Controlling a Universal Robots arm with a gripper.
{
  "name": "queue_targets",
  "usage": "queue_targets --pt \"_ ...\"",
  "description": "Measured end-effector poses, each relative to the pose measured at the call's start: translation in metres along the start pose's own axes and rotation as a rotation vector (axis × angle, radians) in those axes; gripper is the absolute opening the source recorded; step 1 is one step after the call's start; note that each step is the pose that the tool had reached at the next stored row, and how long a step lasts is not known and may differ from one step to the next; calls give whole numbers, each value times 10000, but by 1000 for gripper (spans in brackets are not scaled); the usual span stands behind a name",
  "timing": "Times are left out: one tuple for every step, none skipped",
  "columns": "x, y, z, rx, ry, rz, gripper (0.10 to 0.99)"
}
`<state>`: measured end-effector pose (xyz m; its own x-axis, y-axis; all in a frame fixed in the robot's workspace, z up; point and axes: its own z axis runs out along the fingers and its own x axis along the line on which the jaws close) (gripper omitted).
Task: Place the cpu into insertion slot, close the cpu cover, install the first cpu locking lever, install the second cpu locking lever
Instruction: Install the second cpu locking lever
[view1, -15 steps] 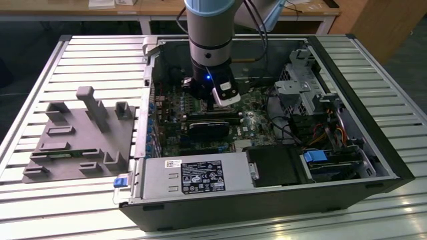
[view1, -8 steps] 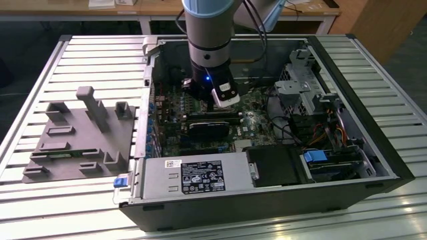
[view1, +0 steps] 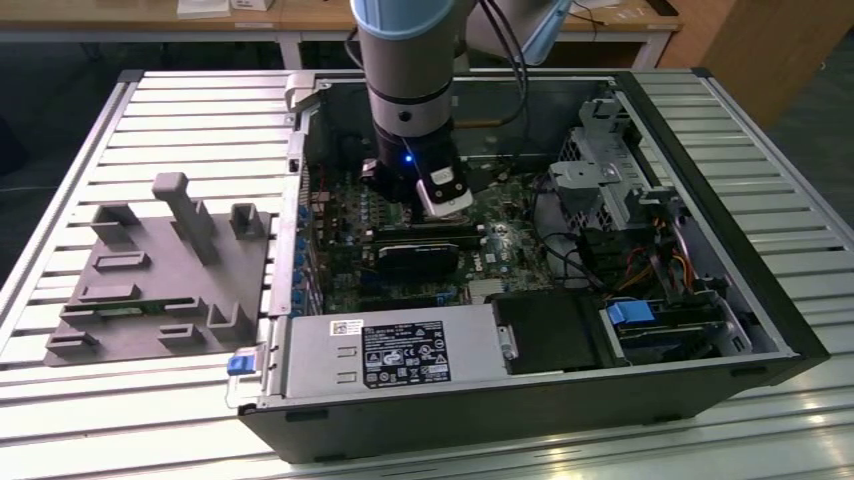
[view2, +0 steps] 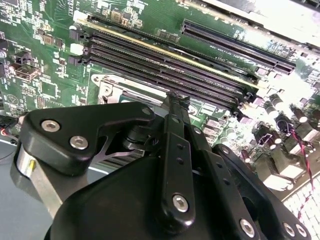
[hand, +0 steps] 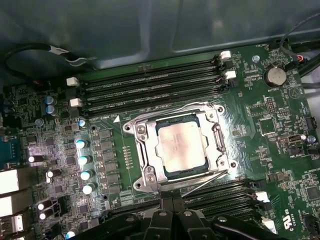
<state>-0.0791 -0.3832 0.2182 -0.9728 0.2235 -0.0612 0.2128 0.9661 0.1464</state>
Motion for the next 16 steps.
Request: queue_targets --pt "4 -4 2 -5 -32 -4 102" --pt "6 -7 4 -12 -56 -7 102" --pt "8 -12 6 -18 -78 -11 102" --pt "11 -16 7 -23 -94 -12 102" --pt "15 -19 8 -29 -108 -14 102" --pt "17 -24 8 -38 -118 -16 102" --pt "22 -28 9 -52 -126 -15 102" --pt "26 -33 9 -68 -134 -16 102" --pt "30 -38 9 -85 -141 -15 102" --pt "34 -43 11 -102 -151 -16 102" --pt "37 -48 13 -125 -162 -17 102" --pt "39 -55 15 -159 -171 -16 102" --pt "41 -62 16 -199 -178 -13 102" --pt "43 -72 17 -263 -183 -10 102" --pt "45 -79 18 -311 -185 -6 102" --pt "47 -85 18 -365 -183 -2 102"
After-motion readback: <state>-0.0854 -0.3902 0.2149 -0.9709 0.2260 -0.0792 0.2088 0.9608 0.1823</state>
